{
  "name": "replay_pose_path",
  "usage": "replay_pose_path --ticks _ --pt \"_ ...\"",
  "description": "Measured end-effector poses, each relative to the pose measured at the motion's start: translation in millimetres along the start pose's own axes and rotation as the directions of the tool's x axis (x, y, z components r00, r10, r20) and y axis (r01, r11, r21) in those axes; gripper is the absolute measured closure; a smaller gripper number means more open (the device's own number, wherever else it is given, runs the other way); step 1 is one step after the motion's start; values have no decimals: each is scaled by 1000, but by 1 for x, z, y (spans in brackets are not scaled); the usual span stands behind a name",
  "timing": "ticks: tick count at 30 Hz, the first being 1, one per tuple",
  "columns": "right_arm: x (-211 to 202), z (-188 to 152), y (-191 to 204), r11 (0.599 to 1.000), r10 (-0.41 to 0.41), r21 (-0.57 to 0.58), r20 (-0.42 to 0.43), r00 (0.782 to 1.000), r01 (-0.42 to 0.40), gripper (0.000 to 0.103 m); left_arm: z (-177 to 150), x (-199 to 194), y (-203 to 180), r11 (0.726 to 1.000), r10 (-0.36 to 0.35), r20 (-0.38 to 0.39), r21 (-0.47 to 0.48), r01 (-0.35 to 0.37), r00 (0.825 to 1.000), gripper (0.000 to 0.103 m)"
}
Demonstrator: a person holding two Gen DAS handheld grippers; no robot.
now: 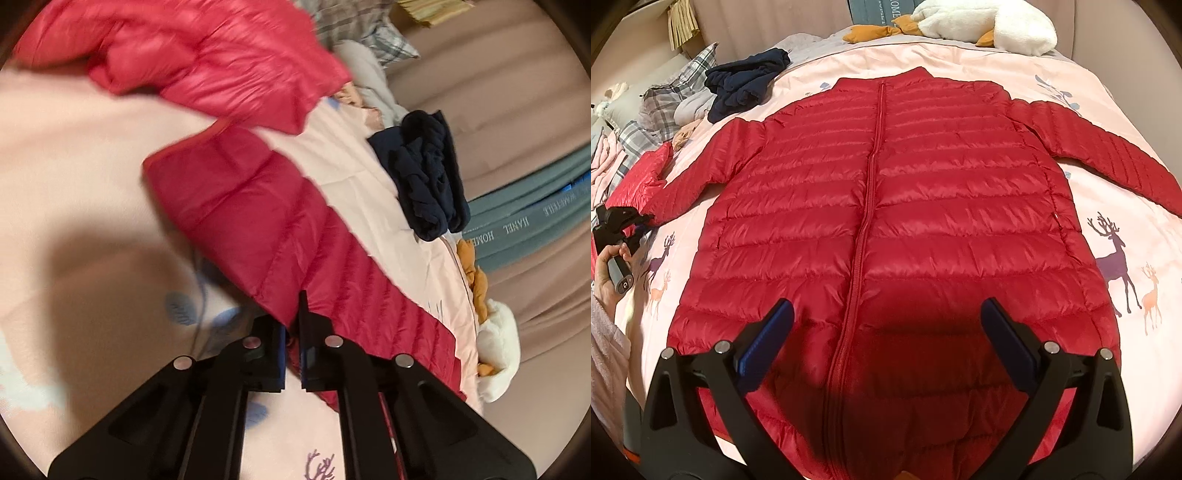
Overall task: Fold large clothes
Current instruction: 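Close the left gripper on the red sleeve cuff, then lift the sleeve with the left gripper and fold it across the jacket body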
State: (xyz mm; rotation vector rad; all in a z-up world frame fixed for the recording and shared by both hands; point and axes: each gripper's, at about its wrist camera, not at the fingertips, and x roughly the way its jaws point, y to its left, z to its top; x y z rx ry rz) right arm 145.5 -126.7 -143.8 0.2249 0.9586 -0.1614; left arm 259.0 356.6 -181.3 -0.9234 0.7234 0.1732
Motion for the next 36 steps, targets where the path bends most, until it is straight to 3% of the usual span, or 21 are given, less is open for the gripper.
replay_pose_path --ticks 6,12,17,23,28,36 --pt "-2 -1 -1 1000 6 2 2 1000 -6 2 -6 -25 -50 984 -6 63 176 -6 998 98" --pt "-4 -5 -4 1000 14 9 2 1000 -14 2 -24 -46 -107 941 -48 110 337 8 993 98" --pt "-11 -5 -13 999 15 29 19 1000 -16 2 -47 -51 -143 903 -87 94 427 39 992 98" --pt "-14 -7 -24 998 18 53 24 1000 -19 2 -83 -56 -187 834 -121 59 547 69 991 98" --pt "-19 -10 -34 997 19 71 36 999 -21 2 -118 -60 -224 743 -138 36 665 79 990 98" --pt "-27 -14 -53 993 22 114 48 999 -27 2 -183 -46 -260 643 -128 -51 756 122 991 98"
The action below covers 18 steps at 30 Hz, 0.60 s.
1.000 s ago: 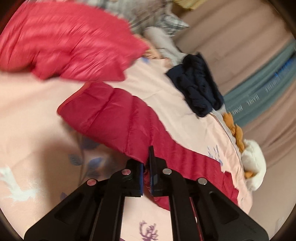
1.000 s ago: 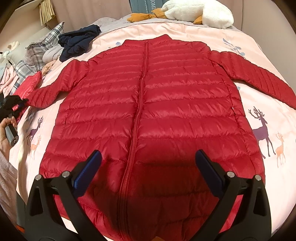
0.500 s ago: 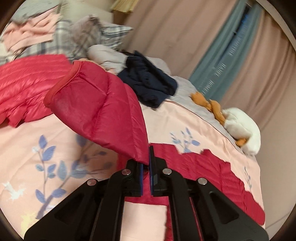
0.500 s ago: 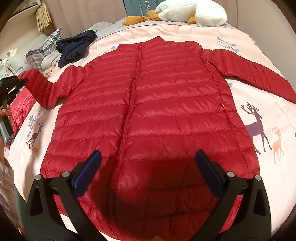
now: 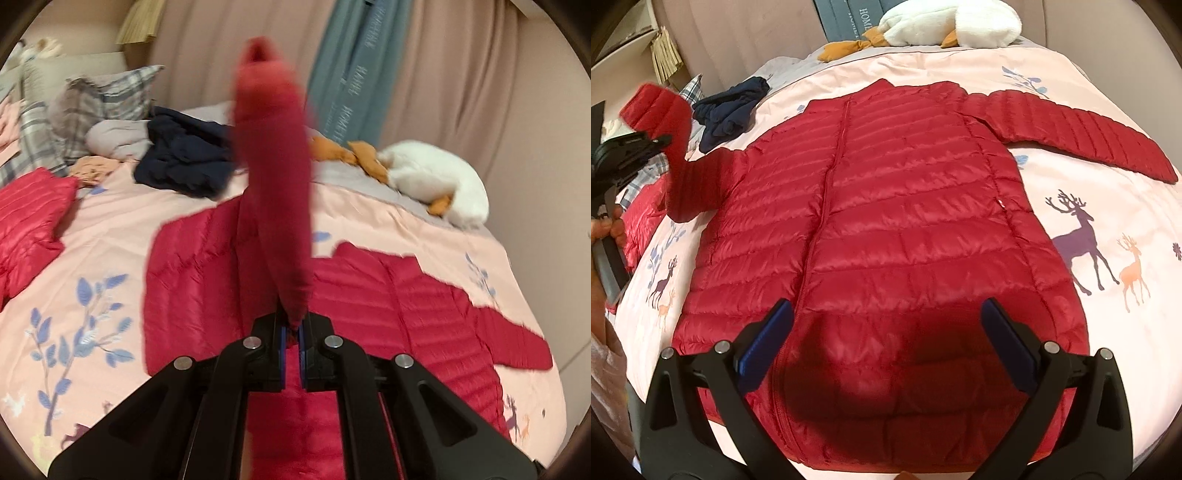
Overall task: Fold large clothes
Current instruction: 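Lift the sleeve with the left gripper and fold it across the jacket body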
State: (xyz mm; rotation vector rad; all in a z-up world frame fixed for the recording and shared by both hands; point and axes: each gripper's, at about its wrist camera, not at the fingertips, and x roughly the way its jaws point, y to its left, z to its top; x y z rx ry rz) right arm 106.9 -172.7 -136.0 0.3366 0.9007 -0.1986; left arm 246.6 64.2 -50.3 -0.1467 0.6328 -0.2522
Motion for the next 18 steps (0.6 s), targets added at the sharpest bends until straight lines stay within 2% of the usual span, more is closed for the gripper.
replay_pose_path --ticks 8,18 --pt "-4 -6 -20 999 -5 40 -2 1000 5 2 -31 29 -54 994 -10 -97 108 21 995 98" --pt "-5 -9 -37 997 -7 72 -2 1000 7 2 -49 47 -73 990 -15 -160 137 37 987 98"
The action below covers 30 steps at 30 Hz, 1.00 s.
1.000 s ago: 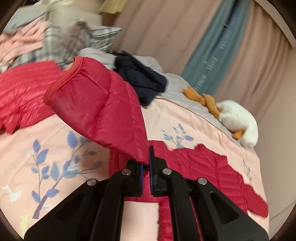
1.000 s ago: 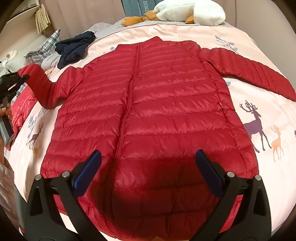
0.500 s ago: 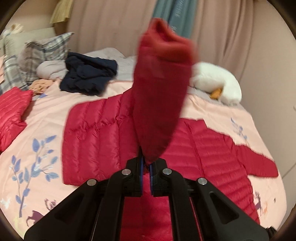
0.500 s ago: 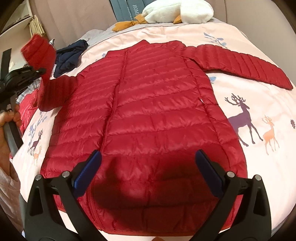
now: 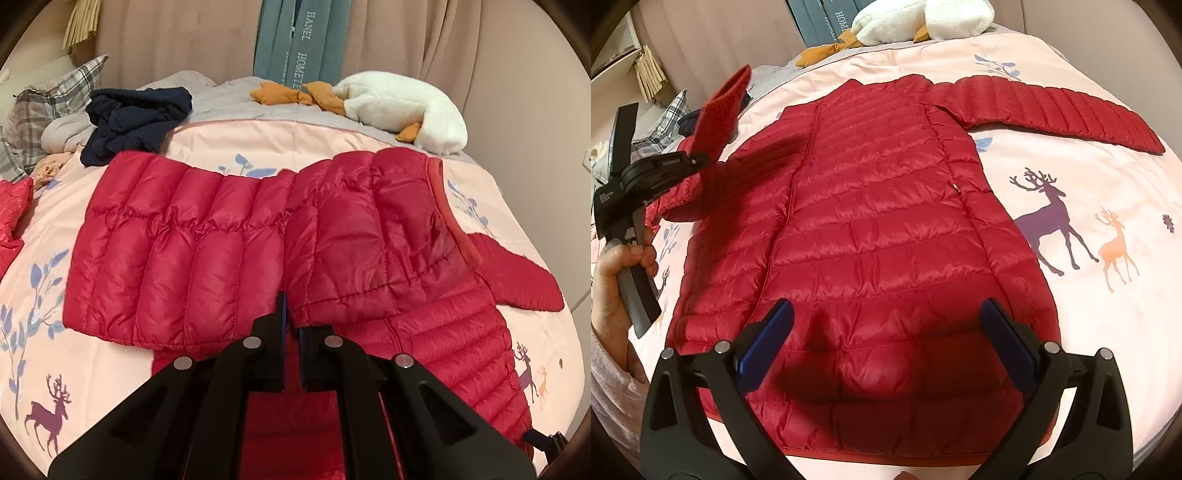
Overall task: Fold large clothes
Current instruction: 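Lift the sleeve with the left gripper and fold it across the jacket body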
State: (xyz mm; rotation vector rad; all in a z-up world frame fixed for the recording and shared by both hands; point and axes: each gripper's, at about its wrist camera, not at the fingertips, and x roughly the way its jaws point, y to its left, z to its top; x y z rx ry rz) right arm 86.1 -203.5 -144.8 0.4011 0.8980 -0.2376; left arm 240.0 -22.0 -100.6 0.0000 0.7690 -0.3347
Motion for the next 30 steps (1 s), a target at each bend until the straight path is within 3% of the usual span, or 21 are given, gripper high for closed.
replay_pose_path --ticks 13,16,30 --pt "2 -1 0 1000 7 -5 -1 1000 -7 2 -13 35 -3 998 -44 -108 -54 39 993 98" --pt "5 -1 0 1000 23 -3 -10 1000 -23 2 -16 45 -2 995 -74 -141 -73 64 987 93" --pt "8 3 10 996 90 1 -25 996 -90 2 -25 42 -3 996 -81 -123 -47 75 989 87"
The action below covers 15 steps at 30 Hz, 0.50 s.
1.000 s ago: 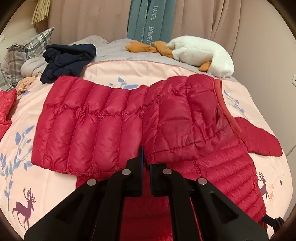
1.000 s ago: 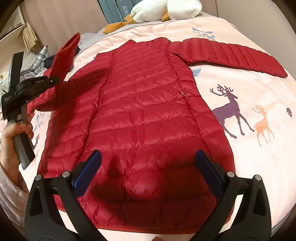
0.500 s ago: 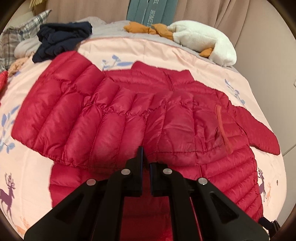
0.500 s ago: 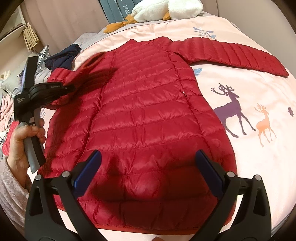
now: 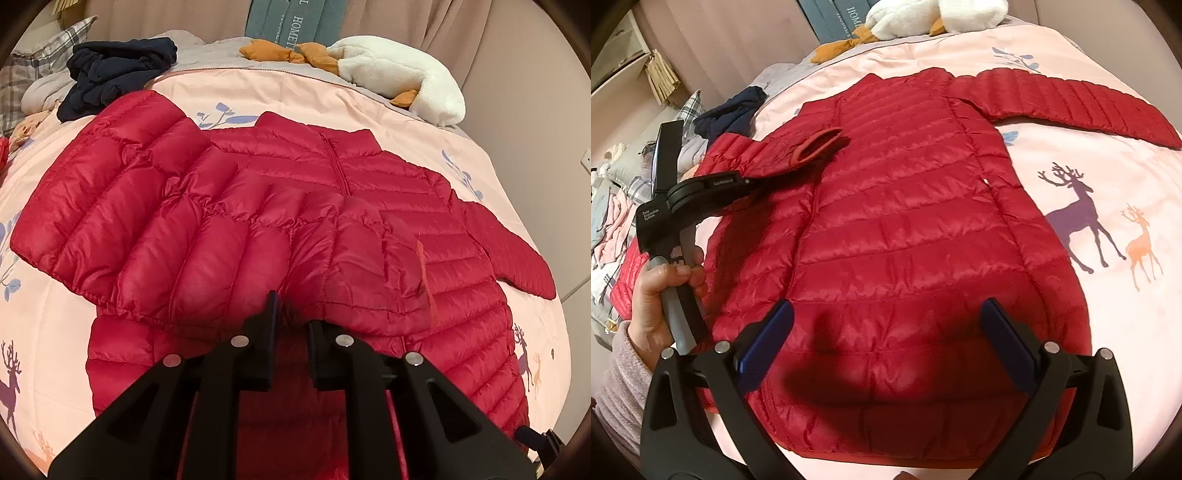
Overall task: Fold large clothes
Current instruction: 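Lift the sleeve with the left gripper and fold it across the jacket body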
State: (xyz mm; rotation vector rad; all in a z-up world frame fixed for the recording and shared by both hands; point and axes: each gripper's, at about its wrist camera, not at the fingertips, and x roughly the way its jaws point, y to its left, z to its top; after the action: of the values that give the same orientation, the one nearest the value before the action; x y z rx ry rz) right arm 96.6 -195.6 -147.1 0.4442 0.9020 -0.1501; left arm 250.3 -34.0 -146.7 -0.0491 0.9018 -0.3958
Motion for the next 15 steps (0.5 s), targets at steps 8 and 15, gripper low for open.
replay_pose_path --ticks 8,15 --pt "4 8 10 994 110 18 -17 994 -110 2 -1 -3 3 1000 -3 12 0 3 1000 77" --pt "6 19 19 985 168 33 -13 986 -168 2 -2 -4 5 1000 -1 16 3 0 1000 76"
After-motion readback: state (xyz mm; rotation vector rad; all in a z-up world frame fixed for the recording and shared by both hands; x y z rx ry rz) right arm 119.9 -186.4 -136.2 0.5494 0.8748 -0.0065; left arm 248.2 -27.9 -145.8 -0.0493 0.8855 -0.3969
